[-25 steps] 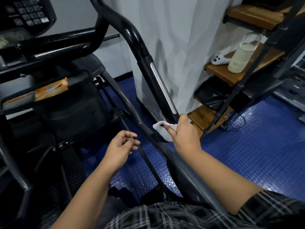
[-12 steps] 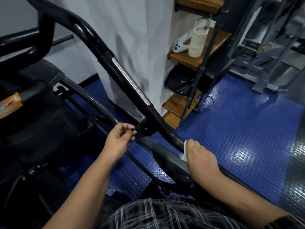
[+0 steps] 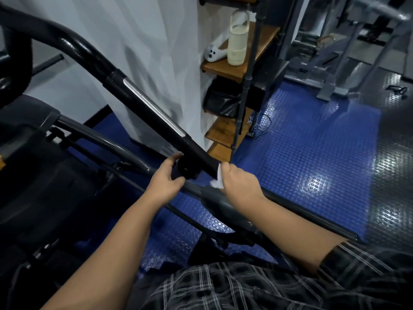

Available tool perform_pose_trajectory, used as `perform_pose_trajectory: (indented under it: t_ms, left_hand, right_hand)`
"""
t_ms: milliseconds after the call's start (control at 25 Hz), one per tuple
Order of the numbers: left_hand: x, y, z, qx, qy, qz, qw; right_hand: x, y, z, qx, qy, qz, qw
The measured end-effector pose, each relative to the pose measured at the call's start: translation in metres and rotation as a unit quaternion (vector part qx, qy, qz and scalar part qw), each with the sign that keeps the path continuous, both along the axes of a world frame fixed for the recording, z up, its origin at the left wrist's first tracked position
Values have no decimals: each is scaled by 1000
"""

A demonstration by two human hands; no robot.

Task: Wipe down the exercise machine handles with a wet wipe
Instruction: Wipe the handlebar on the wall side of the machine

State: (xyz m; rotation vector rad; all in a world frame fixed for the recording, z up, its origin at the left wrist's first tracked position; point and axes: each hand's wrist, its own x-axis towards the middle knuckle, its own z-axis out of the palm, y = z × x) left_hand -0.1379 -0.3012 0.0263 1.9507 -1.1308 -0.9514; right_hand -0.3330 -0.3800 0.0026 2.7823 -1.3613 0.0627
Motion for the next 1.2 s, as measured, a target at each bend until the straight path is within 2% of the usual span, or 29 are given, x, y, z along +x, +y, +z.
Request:
perform_pose_trajectory:
  t_ms: [200,280,400,600,720,760,840,1040,1120,1200]
  left_hand:
    - [-10,-4,2,16,-6,-74,997]
    - [-11,-3,0,12,-32,-93,995]
    - [-7,-4,-3,4,-69,-120,990]
    - [-7,-2,-5,-13,-84,-129,988]
    - [-5,3,-12,-34,-65,-100,992]
    - [-4,6,-17,-40,-51,-90,994]
    - [-3,14,-31,-43,-22,-73,996]
    - [-18,45,-64,-6,-18,-82,996]
    - [-24,56,-71,2,-14,-81,997]
    - [-27,66,-75,2,-5,-75,997]
  right_hand:
    - [-67,21,3,5,101,-71,992]
    - [-87,27,5,17,75,-120,990]
    - [-77,24,7,49,91,-178,979]
    - [12,6,16,82,25,-153,985]
    - [27,12,13,1,8,-96,995]
    - [18,16,10,-49,12,-69,996]
    - [-14,24,2,-78,20,-38,996]
    - [-113,41,-11,-155,17,-62,986]
    - [-154,48,-14,-142,44,-80,986]
    - [-190,51,-6,-66,64,-160,983]
